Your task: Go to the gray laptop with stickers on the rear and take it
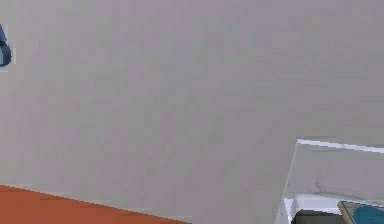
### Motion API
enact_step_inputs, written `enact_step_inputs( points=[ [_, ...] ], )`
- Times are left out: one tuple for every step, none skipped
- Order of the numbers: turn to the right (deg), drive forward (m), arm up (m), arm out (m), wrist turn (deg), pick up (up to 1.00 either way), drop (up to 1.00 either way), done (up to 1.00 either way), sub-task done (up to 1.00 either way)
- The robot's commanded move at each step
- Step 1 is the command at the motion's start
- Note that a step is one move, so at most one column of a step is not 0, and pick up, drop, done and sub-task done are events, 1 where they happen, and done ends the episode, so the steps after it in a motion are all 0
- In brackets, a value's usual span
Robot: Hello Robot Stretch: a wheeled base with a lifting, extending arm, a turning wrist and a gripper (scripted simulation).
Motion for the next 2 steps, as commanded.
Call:
enact_step_inputs(
  points=[
    [0.0, 0.0, -0.3, 0.0, 0.0, 0.0, 0.0, 0.0, 0.0],
    [0.0, 0.0, 0.0, 0.0, 0.0, 1.0, 0.0, 0.0, 0.0]
  ],
)
